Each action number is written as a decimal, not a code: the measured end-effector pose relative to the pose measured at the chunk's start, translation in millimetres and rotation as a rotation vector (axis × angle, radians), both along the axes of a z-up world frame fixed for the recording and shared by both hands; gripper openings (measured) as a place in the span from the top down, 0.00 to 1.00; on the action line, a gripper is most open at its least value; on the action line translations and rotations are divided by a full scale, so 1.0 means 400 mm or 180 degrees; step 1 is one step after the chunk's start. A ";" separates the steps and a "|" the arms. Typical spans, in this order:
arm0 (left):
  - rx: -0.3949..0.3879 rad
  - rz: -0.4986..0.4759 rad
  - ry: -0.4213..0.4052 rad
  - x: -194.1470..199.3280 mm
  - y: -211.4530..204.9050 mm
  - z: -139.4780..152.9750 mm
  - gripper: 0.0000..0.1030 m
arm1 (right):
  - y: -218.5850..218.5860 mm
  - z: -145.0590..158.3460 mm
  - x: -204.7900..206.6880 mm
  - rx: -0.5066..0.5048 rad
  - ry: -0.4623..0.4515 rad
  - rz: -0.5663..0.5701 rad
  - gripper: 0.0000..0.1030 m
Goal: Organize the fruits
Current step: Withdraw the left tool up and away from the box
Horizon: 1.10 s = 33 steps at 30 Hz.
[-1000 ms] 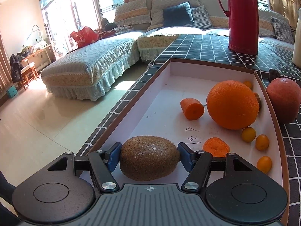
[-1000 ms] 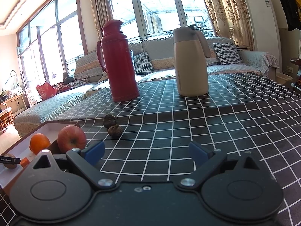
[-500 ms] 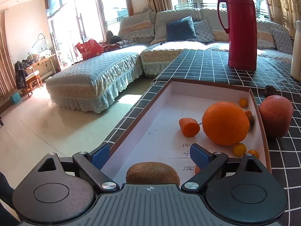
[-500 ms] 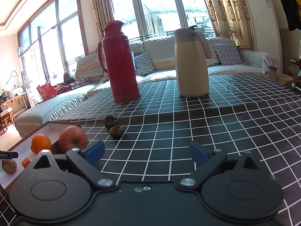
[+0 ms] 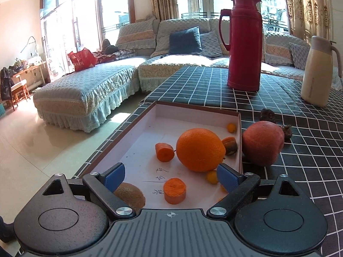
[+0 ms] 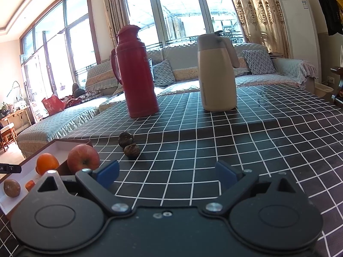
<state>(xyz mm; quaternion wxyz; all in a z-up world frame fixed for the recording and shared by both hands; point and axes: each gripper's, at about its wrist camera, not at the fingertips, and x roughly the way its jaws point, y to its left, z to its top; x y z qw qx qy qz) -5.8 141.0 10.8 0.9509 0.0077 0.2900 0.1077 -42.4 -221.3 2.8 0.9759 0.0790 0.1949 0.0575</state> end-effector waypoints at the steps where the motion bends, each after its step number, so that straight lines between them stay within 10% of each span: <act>1: -0.0024 -0.0031 0.0010 0.000 -0.011 -0.001 0.11 | -0.003 0.001 -0.003 -0.0002 -0.0007 -0.0004 0.07; 33: 0.0015 -0.0663 0.0286 -0.106 -0.240 -0.084 0.00 | -0.020 0.017 -0.057 -0.0073 0.0025 -0.0017 0.00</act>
